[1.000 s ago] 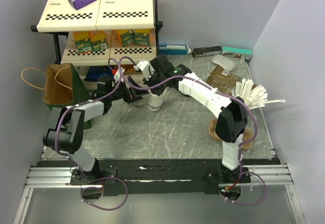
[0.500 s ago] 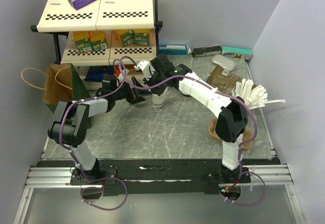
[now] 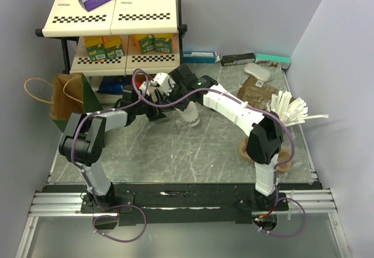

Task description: Pack the takeout coffee

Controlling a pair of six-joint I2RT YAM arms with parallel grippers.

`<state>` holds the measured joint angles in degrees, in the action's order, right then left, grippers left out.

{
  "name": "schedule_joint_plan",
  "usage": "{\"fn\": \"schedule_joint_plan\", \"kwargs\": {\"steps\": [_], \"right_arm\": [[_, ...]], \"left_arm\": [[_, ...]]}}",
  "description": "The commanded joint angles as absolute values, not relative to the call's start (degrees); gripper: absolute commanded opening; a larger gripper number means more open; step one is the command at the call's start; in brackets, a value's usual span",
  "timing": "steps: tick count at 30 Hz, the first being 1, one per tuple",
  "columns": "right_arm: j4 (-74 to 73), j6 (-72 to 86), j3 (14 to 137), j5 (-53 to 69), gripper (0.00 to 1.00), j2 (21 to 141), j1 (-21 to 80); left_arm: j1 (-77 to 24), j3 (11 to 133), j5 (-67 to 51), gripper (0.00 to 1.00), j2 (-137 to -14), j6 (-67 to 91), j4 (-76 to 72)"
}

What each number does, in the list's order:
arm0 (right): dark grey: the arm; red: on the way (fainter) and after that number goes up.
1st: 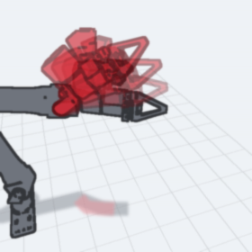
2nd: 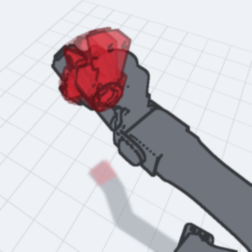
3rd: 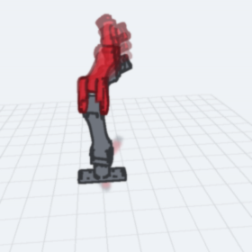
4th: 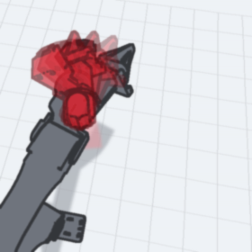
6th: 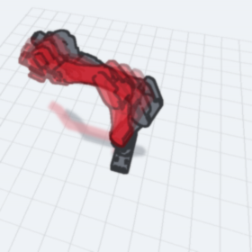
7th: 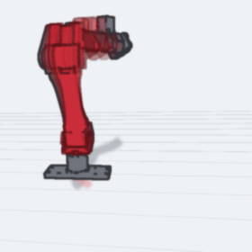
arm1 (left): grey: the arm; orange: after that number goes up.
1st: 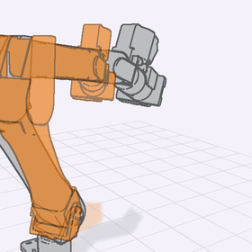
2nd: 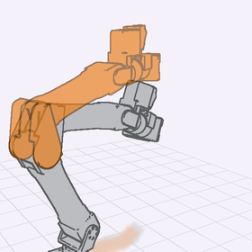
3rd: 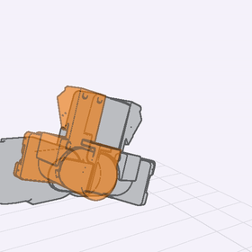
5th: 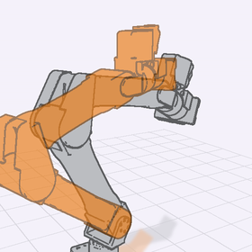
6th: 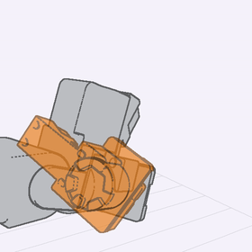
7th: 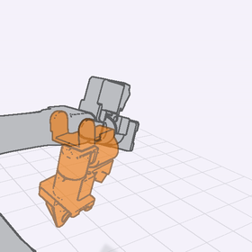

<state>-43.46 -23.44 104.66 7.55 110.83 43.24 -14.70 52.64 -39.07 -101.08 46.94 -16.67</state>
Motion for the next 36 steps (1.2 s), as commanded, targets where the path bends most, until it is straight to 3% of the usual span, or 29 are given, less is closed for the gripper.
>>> {"fn": "schedule_joint_plan", "kwargs": {"steps": [1, 17, 18, 19, 20, 21, 24, 32, 36], "right_arm": [[-41.6, -23.7, 108.5, 10.8, 0.0, 108.6, 45.5], [-42.2, -25.0, 107.0, 8.3, 0.0, 106.1, 45.1], [-42.7, -25.7, 106.6, 8.8, 0.02, 105.5, 45.1], [-44.4, -26.3, 106.4, 9.8, 0.11, 105.1, 44.8], [-45.4, -27.0, 105.4, 10.0, 0.22, 104.6, 44.7], [-46.0, -28.2, 104.3, 10.0, 0.42, 102.7, 44.2], [-45.7, -30.9, 95.5, 10.2, 0.55, 95.2, 42.5], [-38.3, -50.5, 56.7, 12.8, 0.6, 65.3, 41.7], [-37.4, -60.5, 44.6, 12.7, 0.61, 49.8, 41.7]], "left_arm": [[-14.9, 54.1, -34.8, 0.99, -102.6, 44.8, -14.8], [-14.2, 53.2, -34.9, 0.99, -98.4, 40.9, -12.0], [-14.2, 53.2, -35.0, 0.99, -98.2, 40.6, -12.0], [-14.2, 53.3, -35.3, 0.99, -98.0, 40.4, -12.0], [-14.2, 53.7, -35.4, 0.99, -97.9, 40.3, -11.7], [-14.2, 54.0, -35.4, 0.99, -97.9, 39.2, -11.3], [-14.2, 54.2, -35.2, 1.0, -96.8, 37.0, -10.0], [-14.2, 54.0, -36.4, 0.99, -92.7, 30.6, -5.6], [-14.2, 55.1, -36.5, 0.98, -91.8, 29.2, -4.0]]}}
